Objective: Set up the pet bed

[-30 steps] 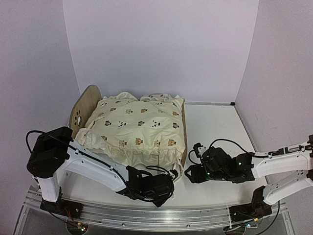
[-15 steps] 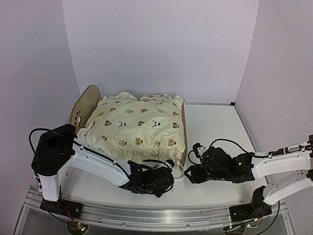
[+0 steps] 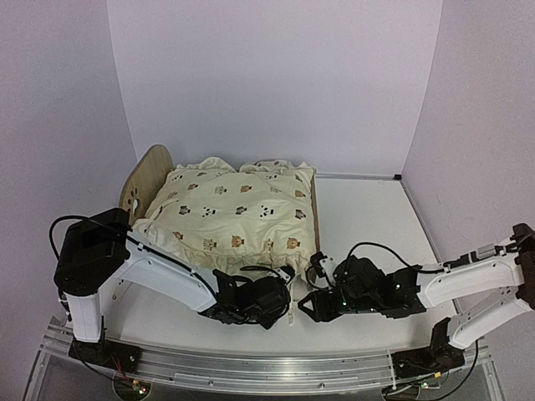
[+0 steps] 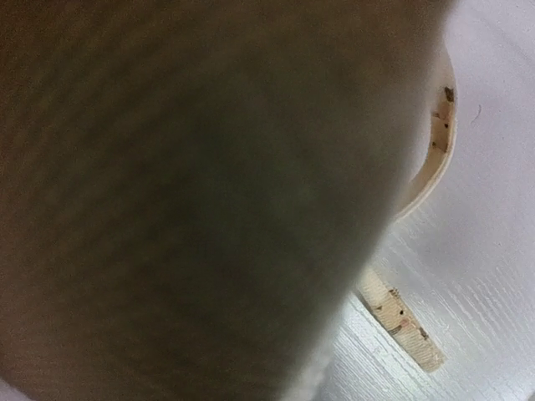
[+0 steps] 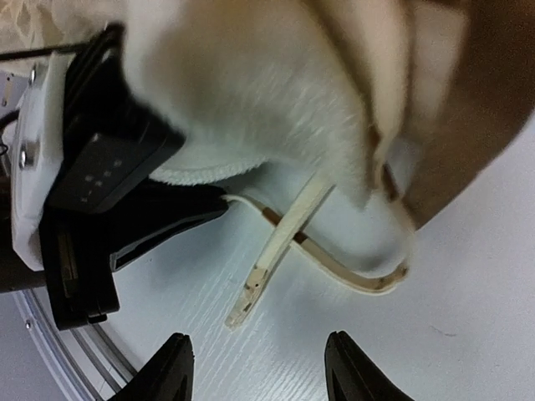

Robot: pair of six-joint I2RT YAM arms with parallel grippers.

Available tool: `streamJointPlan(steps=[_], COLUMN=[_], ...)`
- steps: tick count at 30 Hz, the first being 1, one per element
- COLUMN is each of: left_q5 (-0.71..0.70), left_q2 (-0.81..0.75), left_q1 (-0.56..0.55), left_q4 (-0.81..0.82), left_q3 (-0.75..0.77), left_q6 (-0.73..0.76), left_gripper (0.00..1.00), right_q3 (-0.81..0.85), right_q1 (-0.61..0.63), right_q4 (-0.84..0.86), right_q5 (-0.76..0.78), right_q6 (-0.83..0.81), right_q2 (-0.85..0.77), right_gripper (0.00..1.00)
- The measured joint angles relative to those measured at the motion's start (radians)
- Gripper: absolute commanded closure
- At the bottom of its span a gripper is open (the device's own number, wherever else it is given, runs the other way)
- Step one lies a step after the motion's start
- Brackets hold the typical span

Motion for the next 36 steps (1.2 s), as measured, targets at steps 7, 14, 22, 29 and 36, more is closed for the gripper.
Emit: streamJointPlan(steps=[7, 14, 22, 29, 36], left_q5=[0.026, 0.034, 0.049, 0.112, 0.177], left_q2=[-0.008, -0.025, -0.034, -0.102, -0.167], left_q1=[0.000, 0.008, 0.009, 0.022, 0.045], left_q4=[0.023, 0.041, 0.056, 0.120, 0.203], left_q3=[-0.022, -0.052, -0.065, -0.145, -0.216], left_q6=[-0.001, -0.010, -0.014, -0.059, -0.131], left_gripper=[1.00, 1.00, 1.00, 1.00, 1.00], right_q3=[0.082, 0.208, 0.237, 0.100, 0.021], right_q1=[0.134, 0.207, 0.271, 0.310, 0.307], right_q4=[0.015, -0.030, -0.046, 0.033, 0.103], right_q5=[0.095, 0.295, 0.452, 0.513, 0.513], right_q6=[0.001, 0.012, 0.034, 0.080, 0.104], right_q2=[0.193, 0.333, 0.394, 0.329, 0.273], right_gripper=[0.46, 0.49, 0.52, 0.48, 0.47])
